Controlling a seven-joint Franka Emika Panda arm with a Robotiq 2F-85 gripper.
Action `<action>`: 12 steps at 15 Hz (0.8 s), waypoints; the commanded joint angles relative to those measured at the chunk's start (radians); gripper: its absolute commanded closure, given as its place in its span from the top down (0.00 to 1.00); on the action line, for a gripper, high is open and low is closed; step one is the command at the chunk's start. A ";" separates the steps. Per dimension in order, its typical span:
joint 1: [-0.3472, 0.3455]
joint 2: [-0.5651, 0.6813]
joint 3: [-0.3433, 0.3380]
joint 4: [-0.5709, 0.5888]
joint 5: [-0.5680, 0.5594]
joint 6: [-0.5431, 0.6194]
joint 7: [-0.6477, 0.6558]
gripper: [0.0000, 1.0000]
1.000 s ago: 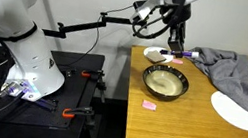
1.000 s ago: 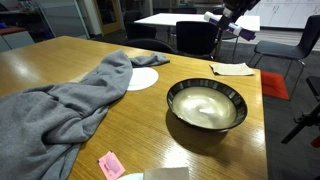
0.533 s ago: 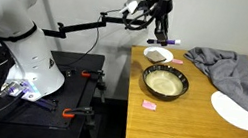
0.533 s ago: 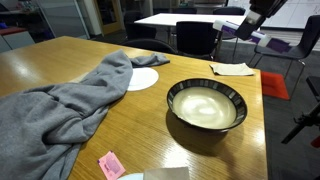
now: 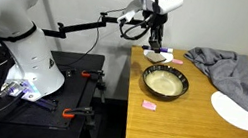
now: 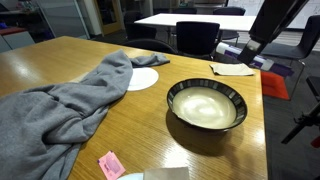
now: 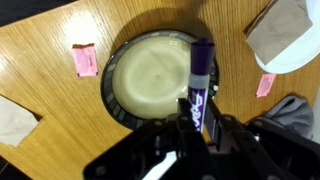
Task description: Put the marker in the bowl
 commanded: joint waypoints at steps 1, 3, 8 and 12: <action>-0.033 0.079 0.037 0.023 0.026 -0.008 0.024 0.05; -0.045 0.134 0.051 0.032 0.005 0.017 0.054 0.05; -0.067 0.270 0.038 0.057 -0.103 0.186 0.197 0.05; -0.038 0.365 -0.045 0.108 -0.209 0.253 0.333 0.05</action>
